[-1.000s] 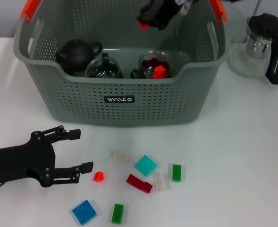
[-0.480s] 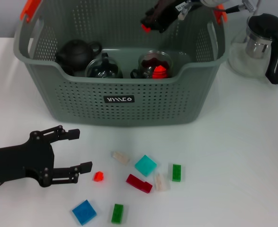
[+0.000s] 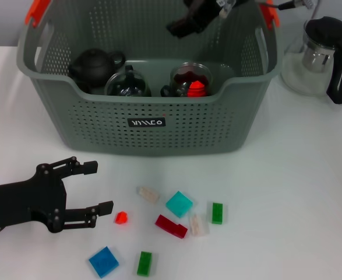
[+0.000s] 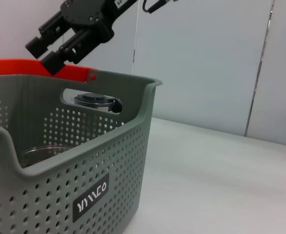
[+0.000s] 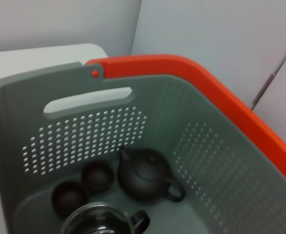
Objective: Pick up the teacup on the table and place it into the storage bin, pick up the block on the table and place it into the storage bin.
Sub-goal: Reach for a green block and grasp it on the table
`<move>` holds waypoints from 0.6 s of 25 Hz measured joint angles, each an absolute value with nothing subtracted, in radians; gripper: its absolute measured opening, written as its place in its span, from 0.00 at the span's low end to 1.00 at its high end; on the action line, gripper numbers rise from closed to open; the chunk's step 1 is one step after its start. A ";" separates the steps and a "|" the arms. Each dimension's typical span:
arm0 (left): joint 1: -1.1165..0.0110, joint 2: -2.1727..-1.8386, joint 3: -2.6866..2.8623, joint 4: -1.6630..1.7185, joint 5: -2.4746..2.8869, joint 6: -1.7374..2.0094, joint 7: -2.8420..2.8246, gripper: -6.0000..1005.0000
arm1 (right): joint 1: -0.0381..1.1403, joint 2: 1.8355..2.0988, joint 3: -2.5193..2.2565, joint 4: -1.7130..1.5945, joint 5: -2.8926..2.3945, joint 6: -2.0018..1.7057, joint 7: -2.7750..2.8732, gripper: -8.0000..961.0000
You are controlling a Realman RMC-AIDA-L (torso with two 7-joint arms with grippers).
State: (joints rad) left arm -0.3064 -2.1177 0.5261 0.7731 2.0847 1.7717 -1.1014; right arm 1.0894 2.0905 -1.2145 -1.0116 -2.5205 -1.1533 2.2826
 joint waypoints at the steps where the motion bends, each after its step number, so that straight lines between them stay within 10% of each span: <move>1: -0.306 -2.118 0.526 0.773 2.085 1.772 -1.101 0.87 | 1.086 2.091 -1.211 -1.020 -2.520 -1.153 2.283 0.58; 10: -0.304 -2.120 0.526 0.773 2.085 1.780 -1.101 0.87 | 1.003 2.093 -1.150 -1.235 -2.404 -1.296 2.278 0.93; 15: -0.304 -2.120 0.526 0.773 2.085 1.788 -1.099 0.87 | 0.899 2.089 -1.127 -1.443 -2.222 -1.510 2.262 0.96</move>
State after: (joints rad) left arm -0.3037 -2.1200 0.5261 0.7730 2.0846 1.7877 -1.0992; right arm 0.8989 2.0889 -1.1266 -1.4434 -2.2225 -1.5098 2.2621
